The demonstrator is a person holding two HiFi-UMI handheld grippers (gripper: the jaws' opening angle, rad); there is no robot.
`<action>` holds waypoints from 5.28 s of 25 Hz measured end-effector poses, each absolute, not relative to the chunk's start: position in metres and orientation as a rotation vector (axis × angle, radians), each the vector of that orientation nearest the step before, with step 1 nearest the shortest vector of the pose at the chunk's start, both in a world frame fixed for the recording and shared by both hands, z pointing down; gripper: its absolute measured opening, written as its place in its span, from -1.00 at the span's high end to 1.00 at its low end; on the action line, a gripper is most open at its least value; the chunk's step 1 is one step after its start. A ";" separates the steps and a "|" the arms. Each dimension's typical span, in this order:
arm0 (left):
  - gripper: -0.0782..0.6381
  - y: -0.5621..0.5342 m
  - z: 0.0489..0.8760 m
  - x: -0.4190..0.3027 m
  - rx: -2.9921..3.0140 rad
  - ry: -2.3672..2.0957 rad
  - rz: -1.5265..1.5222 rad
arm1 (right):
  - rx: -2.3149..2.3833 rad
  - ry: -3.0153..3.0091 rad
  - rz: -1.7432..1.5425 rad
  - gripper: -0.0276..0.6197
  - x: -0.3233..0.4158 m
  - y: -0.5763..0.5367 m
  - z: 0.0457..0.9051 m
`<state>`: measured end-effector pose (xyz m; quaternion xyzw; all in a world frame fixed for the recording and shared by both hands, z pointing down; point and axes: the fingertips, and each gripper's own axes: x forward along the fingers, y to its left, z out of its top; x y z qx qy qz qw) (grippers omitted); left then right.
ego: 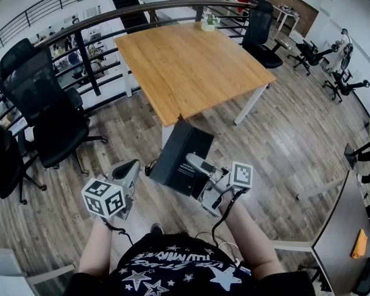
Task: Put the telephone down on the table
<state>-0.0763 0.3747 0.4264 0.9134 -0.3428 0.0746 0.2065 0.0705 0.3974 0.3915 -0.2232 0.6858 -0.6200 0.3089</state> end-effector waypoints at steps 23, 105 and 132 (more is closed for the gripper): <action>0.78 0.382 0.447 -0.110 2.484 -0.941 0.213 | -0.633 1.870 -1.627 0.41 0.042 0.399 0.404; 0.78 -0.376 0.482 -0.114 2.401 -1.190 0.142 | -0.607 2.202 -1.711 0.41 0.086 -0.433 0.488; 0.78 -0.558 0.565 -0.125 2.322 -1.209 0.171 | -0.632 2.191 -1.730 0.41 0.107 -0.709 0.572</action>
